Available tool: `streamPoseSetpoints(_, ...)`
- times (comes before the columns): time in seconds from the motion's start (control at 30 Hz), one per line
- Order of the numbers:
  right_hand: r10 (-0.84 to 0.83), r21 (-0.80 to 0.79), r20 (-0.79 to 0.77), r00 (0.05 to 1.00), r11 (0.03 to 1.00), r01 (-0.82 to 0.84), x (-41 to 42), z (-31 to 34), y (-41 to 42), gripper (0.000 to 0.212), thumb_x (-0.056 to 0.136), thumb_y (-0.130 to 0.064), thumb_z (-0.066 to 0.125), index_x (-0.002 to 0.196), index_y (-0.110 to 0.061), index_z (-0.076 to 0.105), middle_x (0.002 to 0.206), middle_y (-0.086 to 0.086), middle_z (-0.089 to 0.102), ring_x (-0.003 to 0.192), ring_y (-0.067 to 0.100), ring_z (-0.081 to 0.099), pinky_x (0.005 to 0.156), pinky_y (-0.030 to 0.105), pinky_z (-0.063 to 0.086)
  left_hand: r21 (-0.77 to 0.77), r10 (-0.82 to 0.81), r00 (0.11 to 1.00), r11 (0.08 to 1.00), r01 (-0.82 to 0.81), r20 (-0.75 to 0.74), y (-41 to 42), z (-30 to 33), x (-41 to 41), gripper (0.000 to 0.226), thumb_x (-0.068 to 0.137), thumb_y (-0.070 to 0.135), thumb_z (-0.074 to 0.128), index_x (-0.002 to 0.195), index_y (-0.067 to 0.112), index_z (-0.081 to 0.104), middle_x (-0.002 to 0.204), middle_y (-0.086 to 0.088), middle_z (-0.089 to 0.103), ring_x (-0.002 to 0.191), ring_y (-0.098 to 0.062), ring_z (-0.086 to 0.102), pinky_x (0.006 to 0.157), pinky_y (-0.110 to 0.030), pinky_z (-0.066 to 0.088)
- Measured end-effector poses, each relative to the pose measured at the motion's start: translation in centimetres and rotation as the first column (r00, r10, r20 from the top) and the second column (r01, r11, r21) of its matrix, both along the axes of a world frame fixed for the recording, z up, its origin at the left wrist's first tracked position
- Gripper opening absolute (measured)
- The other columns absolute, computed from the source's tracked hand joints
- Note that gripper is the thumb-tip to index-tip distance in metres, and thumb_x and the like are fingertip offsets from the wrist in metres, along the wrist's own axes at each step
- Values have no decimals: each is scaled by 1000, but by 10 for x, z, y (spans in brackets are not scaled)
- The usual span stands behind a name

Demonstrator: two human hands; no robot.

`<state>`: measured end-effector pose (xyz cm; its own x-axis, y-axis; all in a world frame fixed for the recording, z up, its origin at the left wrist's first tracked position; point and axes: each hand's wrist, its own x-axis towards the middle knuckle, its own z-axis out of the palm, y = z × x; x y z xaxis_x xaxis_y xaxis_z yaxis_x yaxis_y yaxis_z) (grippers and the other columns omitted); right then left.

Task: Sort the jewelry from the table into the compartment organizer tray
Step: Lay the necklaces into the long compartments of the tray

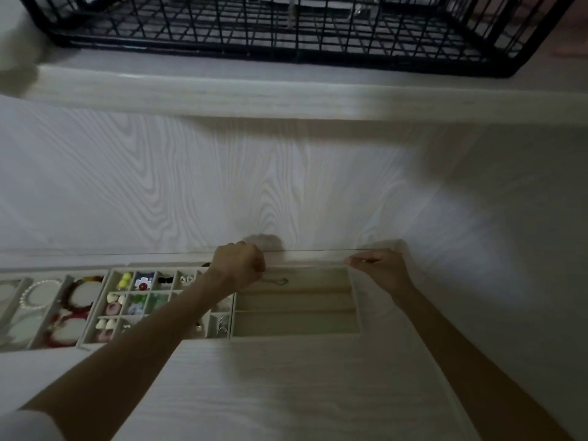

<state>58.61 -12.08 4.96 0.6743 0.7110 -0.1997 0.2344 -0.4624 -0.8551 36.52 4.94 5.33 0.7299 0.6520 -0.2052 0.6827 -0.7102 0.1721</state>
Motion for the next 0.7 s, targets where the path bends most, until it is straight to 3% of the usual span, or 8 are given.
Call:
streamPoseSetpoints(0.07,31,-13,58,998,999,-30,0,-6,6,16,74,-19,79,86,-9,76,81,0,69,71,3,60,63,4,43,33,-20,999,999,22,-48,2,-2,-3,20,87,30,59,103,35,70,109,13,69,101,-12,62,82,-27,46)
streamPoseSetpoints(0.13,80,-45,123,989,996,-75,0,-13,11,13,73,-20,79,84,-12,77,78,-3,68,63,-4,58,59,6,41,69,-46,995,996,53,-91,5,-2,-4,21,87,27,57,102,33,70,107,10,69,98,-14,64,79,-26,45)
streamPoseSetpoints(0.27,168,-141,240,956,980,-137,-1,-22,16,13,73,-26,80,82,-16,78,82,1,73,65,8,58,65,28,47,117,-83,976,987,108,-201,6,-1,-5,18,90,28,56,102,30,69,109,3,66,100,-18,62,77,-26,40)
streamPoseSetpoints(0.47,270,-277,375,887,946,-171,-4,-24,13,22,78,-38,73,91,-20,77,60,-21,50,56,-2,46,51,13,28,159,-128,952,971,177,-278,6,-8,-8,16,92,31,55,99,25,68,104,1,66,96,-19,62,79,-29,43)
streamPoseSetpoints(0.53,315,-327,414,854,927,-184,-5,-23,12,24,80,-38,71,94,-20,77,60,-22,45,60,1,46,58,17,30,169,-129,954,969,180,-270,4,-11,-7,15,92,28,55,98,20,66,105,0,65,93,-19,63,77,-30,44)
streamPoseSetpoints(0.6,345,-365,437,831,912,-186,-7,-22,12,24,80,-38,71,96,-20,76,66,-17,52,73,11,55,70,23,33,184,-115,955,968,169,-273,3,-11,-4,15,91,25,54,99,16,64,107,-1,64,94,-20,63,75,-30,42)
streamPoseSetpoints(0.7,353,-403,478,805,902,-156,-9,-22,12,25,80,-39,71,98,-22,75,94,-2,69,91,18,61,84,30,37,226,-85,940,960,166,-329,1,-8,0,16,91,20,52,103,14,60,107,-4,65,97,-22,63,74,-30,40)
